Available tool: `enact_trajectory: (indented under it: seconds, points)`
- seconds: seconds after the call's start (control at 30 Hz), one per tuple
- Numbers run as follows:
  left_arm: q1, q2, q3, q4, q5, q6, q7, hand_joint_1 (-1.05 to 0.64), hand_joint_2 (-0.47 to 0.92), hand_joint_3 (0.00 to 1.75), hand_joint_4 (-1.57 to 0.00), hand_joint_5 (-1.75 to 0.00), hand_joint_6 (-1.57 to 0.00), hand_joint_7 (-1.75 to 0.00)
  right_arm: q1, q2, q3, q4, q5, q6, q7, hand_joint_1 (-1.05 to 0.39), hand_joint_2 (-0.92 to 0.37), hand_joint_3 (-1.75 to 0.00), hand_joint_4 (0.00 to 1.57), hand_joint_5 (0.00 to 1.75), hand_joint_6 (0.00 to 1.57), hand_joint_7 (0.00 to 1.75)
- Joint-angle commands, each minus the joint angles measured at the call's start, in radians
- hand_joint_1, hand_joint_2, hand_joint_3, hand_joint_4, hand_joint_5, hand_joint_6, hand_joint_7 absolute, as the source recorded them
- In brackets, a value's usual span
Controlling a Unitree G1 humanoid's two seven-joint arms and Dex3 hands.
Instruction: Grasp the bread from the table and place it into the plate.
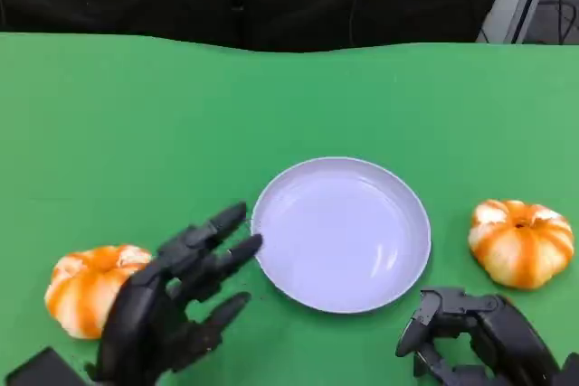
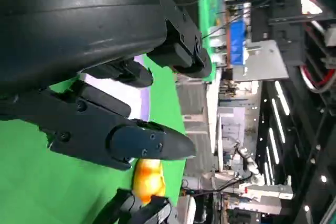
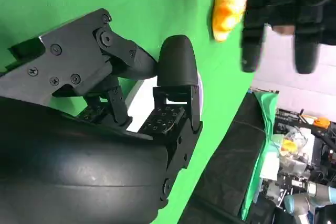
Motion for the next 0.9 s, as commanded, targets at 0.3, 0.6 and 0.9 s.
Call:
enact_trajectory:
  seconds: [0.3,0.6,0.9]
  points:
    - [-0.004,0.198,0.073,-0.108,0.086,0.081,0.013,-0.79,0.92,0.2,-0.41,0.0,-0.43,0.0,0.0,-0.014,-0.008,-0.003,0.008,-0.003,0.003,-0.13,-0.61,-0.96,0.8,1.49,0.84,1.21]
    - [0.001,0.275,0.086,-0.119,0.404,0.059,0.218,-0.78,0.92,0.21,-0.46,-0.02,-0.45,-0.01,0.0,-0.014,-0.009,0.003,0.01,-0.007,0.005,-0.13,-0.61,-0.97,0.81,1.49,0.84,1.19]
    - [-0.016,0.314,0.056,-0.088,0.559,0.085,0.332,-0.82,0.92,0.23,-0.44,0.0,-0.48,-0.01,-0.007,-0.017,-0.012,0.014,0.006,-0.015,0.002,-0.12,-0.62,-0.95,0.81,1.47,0.85,1.2]
